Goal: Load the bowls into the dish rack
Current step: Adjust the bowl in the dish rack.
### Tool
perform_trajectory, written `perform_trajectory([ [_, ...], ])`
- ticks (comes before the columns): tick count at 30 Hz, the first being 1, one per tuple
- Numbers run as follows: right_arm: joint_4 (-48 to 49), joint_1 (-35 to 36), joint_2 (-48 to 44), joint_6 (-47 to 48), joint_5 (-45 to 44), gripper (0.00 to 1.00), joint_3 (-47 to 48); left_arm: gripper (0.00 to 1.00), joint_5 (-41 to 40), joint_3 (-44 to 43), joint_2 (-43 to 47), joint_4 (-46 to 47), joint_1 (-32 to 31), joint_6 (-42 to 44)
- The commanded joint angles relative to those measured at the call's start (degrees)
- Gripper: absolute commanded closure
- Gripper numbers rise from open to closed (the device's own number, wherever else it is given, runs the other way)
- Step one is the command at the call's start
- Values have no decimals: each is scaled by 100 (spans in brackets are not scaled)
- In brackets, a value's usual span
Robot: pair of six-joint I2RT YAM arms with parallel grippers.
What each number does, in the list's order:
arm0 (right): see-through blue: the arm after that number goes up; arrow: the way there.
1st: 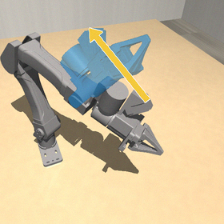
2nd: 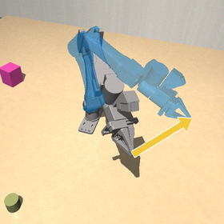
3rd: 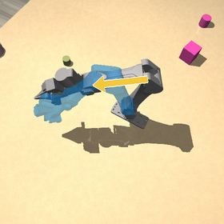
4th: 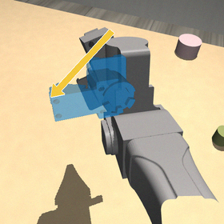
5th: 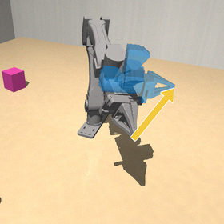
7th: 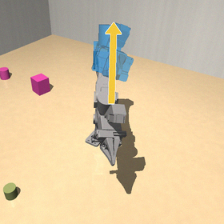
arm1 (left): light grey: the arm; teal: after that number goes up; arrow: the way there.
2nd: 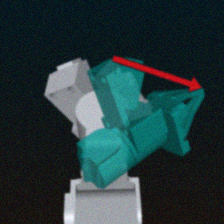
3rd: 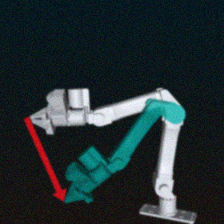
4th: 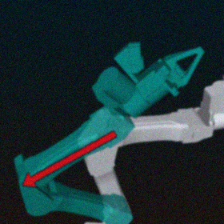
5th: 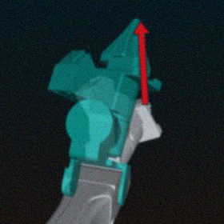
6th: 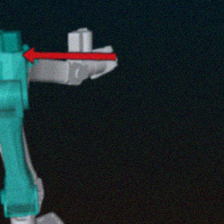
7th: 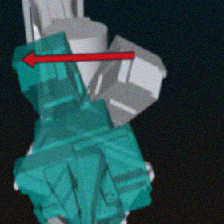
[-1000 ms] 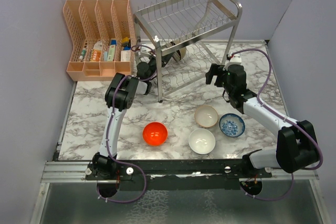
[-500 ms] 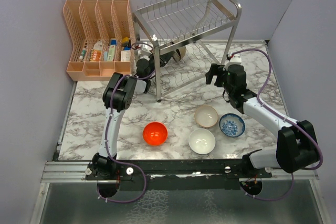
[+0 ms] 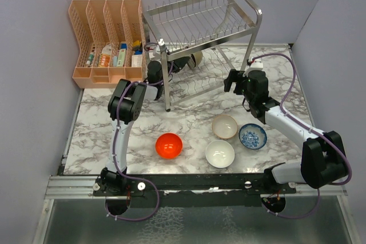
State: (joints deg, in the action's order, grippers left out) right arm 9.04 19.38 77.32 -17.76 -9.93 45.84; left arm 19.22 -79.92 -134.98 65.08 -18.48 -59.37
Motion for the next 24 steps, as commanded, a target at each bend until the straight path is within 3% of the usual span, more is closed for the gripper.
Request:
perform_trajectory([
  [1,112,-41,-172,40,71,12,-49,79,1259,205,-8,-767,-115,690],
  [8,107,-39,-178,44,83,12,-49,48,1210,350,14,-621,-119,652],
  [14,110,-39,-173,44,82,12,-43,39,1101,555,88,-554,-106,717],
  [19,128,-41,-156,36,114,12,-49,2,958,729,336,-958,-103,1151],
  [24,119,-42,-173,40,122,12,-49,1,641,870,708,-1615,-101,1731],
])
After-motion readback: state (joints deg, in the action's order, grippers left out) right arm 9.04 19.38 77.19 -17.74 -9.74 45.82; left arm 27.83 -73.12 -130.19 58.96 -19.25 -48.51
